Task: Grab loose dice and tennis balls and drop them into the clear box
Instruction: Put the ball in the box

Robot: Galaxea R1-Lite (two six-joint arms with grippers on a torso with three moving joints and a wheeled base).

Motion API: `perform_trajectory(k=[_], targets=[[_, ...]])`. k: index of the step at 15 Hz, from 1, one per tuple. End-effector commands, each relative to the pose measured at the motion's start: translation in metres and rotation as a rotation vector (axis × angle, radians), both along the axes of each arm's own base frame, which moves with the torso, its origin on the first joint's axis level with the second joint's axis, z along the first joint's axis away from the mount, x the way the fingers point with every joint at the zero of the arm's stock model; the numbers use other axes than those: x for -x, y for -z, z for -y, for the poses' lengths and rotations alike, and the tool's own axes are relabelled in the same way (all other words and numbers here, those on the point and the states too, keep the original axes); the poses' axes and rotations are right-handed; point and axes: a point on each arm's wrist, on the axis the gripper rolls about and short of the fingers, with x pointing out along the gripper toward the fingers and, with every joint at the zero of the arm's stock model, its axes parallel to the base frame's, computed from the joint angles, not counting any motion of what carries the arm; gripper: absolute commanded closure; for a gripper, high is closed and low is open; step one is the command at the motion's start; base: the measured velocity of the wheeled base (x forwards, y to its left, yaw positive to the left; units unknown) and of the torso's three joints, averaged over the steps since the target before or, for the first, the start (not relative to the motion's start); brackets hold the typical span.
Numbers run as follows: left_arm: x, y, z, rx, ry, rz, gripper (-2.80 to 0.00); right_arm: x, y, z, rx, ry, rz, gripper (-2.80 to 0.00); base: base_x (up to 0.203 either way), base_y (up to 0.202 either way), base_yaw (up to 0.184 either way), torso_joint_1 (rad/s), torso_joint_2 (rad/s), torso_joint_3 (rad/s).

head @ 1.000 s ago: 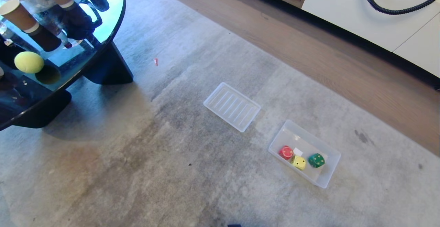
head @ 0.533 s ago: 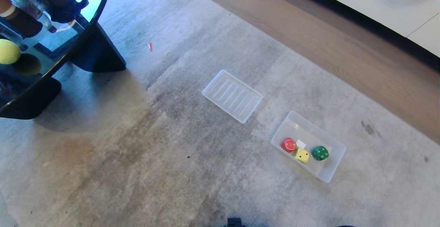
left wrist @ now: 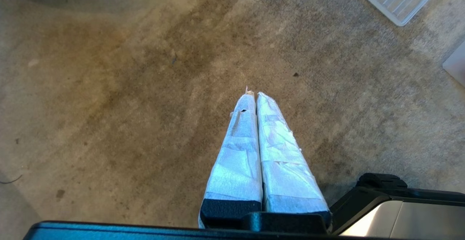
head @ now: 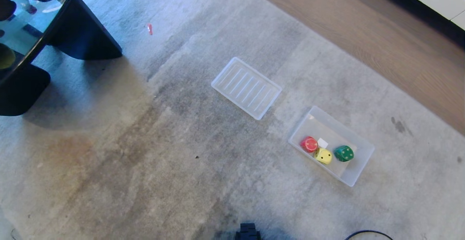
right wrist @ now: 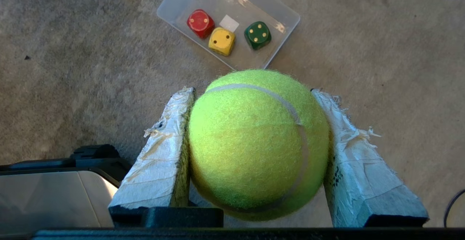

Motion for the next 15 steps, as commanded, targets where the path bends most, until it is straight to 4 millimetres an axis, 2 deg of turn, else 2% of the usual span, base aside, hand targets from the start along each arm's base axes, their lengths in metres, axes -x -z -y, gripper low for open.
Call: perform_trajectory(k=[1, 15], targets=[[0.0000, 0.0000, 0.0000, 0.001, -0.001, 0.000, 0.00, -0.0001, 0.0000, 0.0000, 0.000, 0.000, -0.002, 0.00, 0.000, 0.000, 0.000, 0.000, 0.00, -0.194], [0.0000, 0.0003, -0.0002, 0.012, -0.007, -0.003, 0.00, -0.0001, 0.0000, 0.0000, 0.008, -0.003, -0.002, 0.00, 0.000, 0.000, 0.000, 0.002, 0.00, -0.185]])
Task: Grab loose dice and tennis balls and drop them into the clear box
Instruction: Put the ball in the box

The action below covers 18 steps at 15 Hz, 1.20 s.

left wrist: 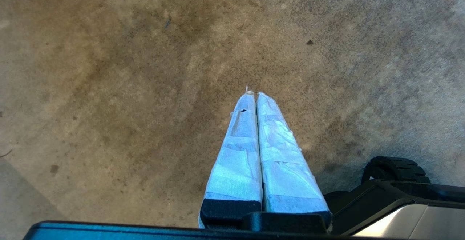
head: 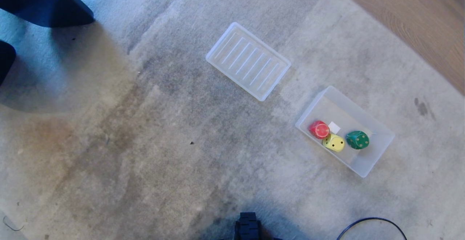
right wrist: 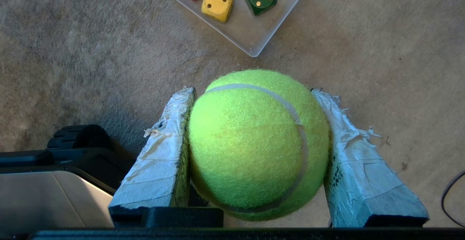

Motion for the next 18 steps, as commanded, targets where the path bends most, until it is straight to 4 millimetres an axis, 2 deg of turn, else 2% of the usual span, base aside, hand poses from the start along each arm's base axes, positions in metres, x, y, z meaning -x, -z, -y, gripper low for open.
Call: perform_trajectory(k=[1, 4, 6, 9, 11, 13, 15, 18], targets=[[0.000, 0.000, 0.000, 0.009, -0.004, 0.000, 0.00, 0.000, 0.000, 0.000, 0.005, -0.003, 0.000, 0.00, 0.000, 0.000, 0.000, 0.002, 0.00, -0.042], [0.000, 0.000, 0.000, 0.019, -0.004, 0.000, 0.00, 0.000, -0.001, 0.000, 0.005, -0.016, 0.002, 0.00, 0.000, 0.000, 0.000, 0.000, 0.00, -0.010], [0.000, 0.000, 0.000, 0.020, -0.004, 0.000, 0.00, 0.000, -0.019, 0.000, -0.006, -0.028, 0.000, 0.00, 0.000, 0.000, 0.000, 0.000, 0.00, 0.000], [0.000, 0.000, 0.000, 0.020, -0.004, 0.000, 0.00, -0.026, -0.060, 0.000, -0.066, -0.020, -0.146, 0.00, 0.000, 0.000, 0.000, 0.000, 0.00, 0.000], [0.000, 0.000, 0.000, 0.020, -0.004, 0.000, 0.00, -0.064, -0.088, 0.000, -0.119, 0.003, -0.239, 0.00, 0.000, 0.000, 0.000, 0.000, 0.00, 0.000], [0.000, 0.000, 0.000, 0.020, -0.004, 0.000, 0.00, -0.113, -0.099, 0.001, -0.161, 0.039, -0.307, 0.00, 0.000, 0.000, 0.000, 0.000, 0.00, 0.000], [0.000, 0.000, 0.000, 0.020, -0.002, 0.000, 0.00, -0.166, -0.097, 0.002, -0.219, 0.068, -0.336, 0.00, 0.000, 0.000, 0.000, 0.000, 0.00, 0.000], [0.000, 0.000, 0.000, 0.020, -0.004, 0.000, 0.00, -0.235, -0.078, 0.000, -0.288, 0.088, -0.311, 0.00, 0.000, 0.000, 0.000, 0.000, 0.00, 0.000]])
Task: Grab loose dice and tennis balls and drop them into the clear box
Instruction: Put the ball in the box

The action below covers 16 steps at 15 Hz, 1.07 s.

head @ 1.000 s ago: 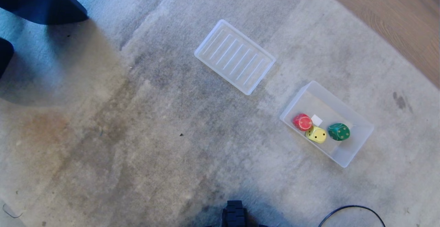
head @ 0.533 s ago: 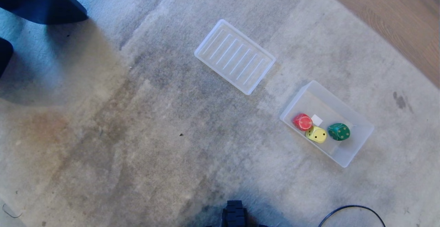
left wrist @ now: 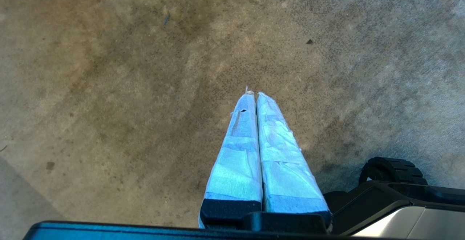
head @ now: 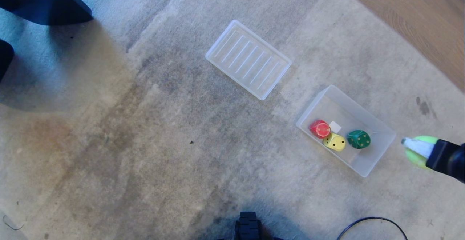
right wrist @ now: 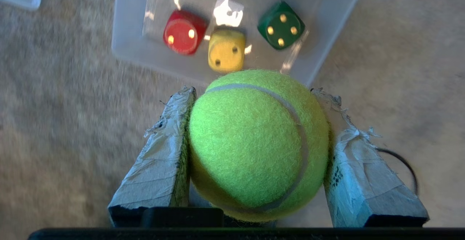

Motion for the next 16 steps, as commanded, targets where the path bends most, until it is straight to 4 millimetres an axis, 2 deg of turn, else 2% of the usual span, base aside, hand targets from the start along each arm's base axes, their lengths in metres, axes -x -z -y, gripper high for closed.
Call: perform_trajectory(k=[1, 4, 6, 9, 11, 12, 13, 14, 16], targets=[[0.000, 0.000, 0.000, 0.001, 0.000, 0.000, 0.00, -0.052, 0.034, -0.001, -0.019, 0.004, -0.079, 0.00, 0.000, 0.000, 0.000, 0.000, 0.00, 0.000], [0.000, 0.000, 0.000, 0.001, -0.001, 0.000, 0.00, -0.097, 0.060, -0.003, -0.056, 0.016, 0.013, 0.00, 0.000, 0.000, 0.000, 0.000, 0.00, 0.000], [0.000, 0.000, 0.000, 0.001, 0.000, 0.000, 0.00, -0.117, 0.071, -0.001, -0.066, 0.023, 0.111, 0.00, 0.000, 0.000, 0.000, 0.000, 0.00, 0.000], [0.000, 0.000, 0.000, 0.001, -0.001, 0.000, 0.00, -0.135, 0.089, 0.000, -0.064, 0.022, 0.191, 0.00, 0.000, 0.000, 0.000, 0.000, 0.00, 0.000], [0.000, 0.000, 0.000, 0.001, -0.001, 0.000, 0.00, -0.141, 0.100, 0.000, -0.069, 0.028, 0.174, 0.00, 0.000, 0.000, 0.000, 0.000, 0.00, 0.000], [0.000, 0.000, 0.000, 0.001, -0.001, 0.000, 0.00, -0.143, 0.100, 0.000, -0.088, 0.034, 0.181, 0.00, 0.000, 0.000, 0.000, 0.000, 0.00, 0.000], [0.000, 0.000, 0.000, 0.001, -0.001, 0.000, 0.00, -0.144, 0.099, 0.000, -0.105, 0.036, 0.189, -1.81, 0.000, 0.000, 0.000, 0.000, 0.00, 0.000], [0.000, 0.000, 0.000, 0.001, -0.001, 0.000, 0.00, -0.144, 0.100, 0.000, -0.107, 0.035, 0.184, -2.80, 0.000, 0.000, 0.000, 0.000, 0.00, 0.000], [0.000, 0.000, 0.000, 0.001, 0.000, 0.000, 0.00, -0.142, 0.104, 0.000, -0.118, 0.034, 0.169, -2.80, 0.000, 0.000, 0.000, 0.000, 0.00, 0.000]])
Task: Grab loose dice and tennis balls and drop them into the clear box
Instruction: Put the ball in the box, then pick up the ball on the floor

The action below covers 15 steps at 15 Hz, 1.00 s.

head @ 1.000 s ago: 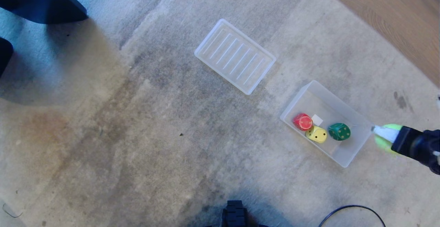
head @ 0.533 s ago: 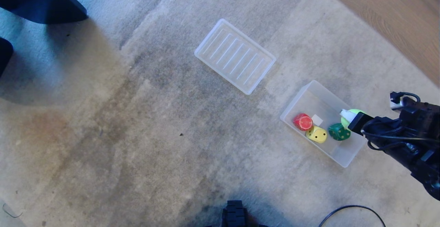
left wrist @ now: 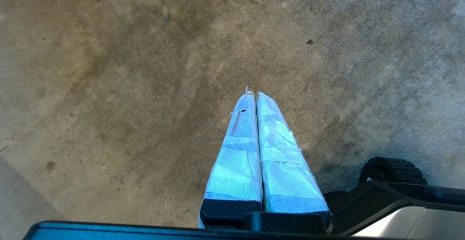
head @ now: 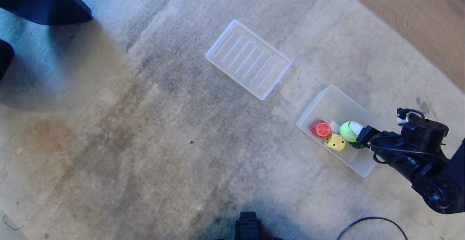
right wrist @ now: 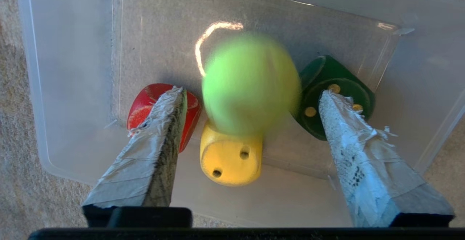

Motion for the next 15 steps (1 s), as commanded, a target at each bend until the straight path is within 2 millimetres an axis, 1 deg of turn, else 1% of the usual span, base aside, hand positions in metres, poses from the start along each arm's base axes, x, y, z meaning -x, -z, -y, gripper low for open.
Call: perform_trajectory(k=[1, 3, 5, 7, 8, 12, 15], targets=[[0.000, 0.000, 0.000, 0.001, -0.001, 0.000, 0.00, 0.000, -0.001, 0.000, -0.004, 0.000, 0.008, -2.80, 0.000, 0.000, 0.000, 0.000, 0.00, 0.000], [0.000, 0.000, 0.000, 0.001, -0.001, 0.000, 0.00, 0.006, -0.006, -0.001, 0.012, -0.001, 0.017, -2.80, 0.000, 0.000, 0.000, 0.000, 0.00, 0.000], [0.000, 0.000, 0.000, 0.001, 0.000, 0.000, 0.00, 0.030, -0.008, 0.000, 0.060, -0.013, -0.017, -2.80, 0.000, 0.000, 0.000, 0.000, 0.00, 0.000], [0.000, 0.000, 0.000, 0.001, -0.001, 0.000, 0.00, 0.058, -0.023, -0.004, 0.103, -0.030, 0.006, -2.80, 0.000, 0.000, 0.000, 0.000, 0.00, 0.000], [0.000, 0.000, 0.000, 0.001, -0.001, 0.000, 0.00, 0.074, -0.034, -0.005, 0.113, -0.029, 0.035, 0.00, 0.000, 0.000, 0.000, 0.000, 0.00, 0.000], [0.000, 0.000, 0.000, 0.001, -0.001, 0.000, 0.00, 0.126, -0.071, -0.003, 0.171, 0.018, 0.125, 0.00, 0.000, 0.000, 0.000, 0.000, 0.00, 0.000], [0.000, 0.000, 0.000, 0.001, -0.001, 0.000, 0.00, 0.167, -0.091, -0.001, 0.204, 0.028, 0.155, 0.00, 0.000, 0.000, 0.000, 0.000, 0.00, 0.000]])
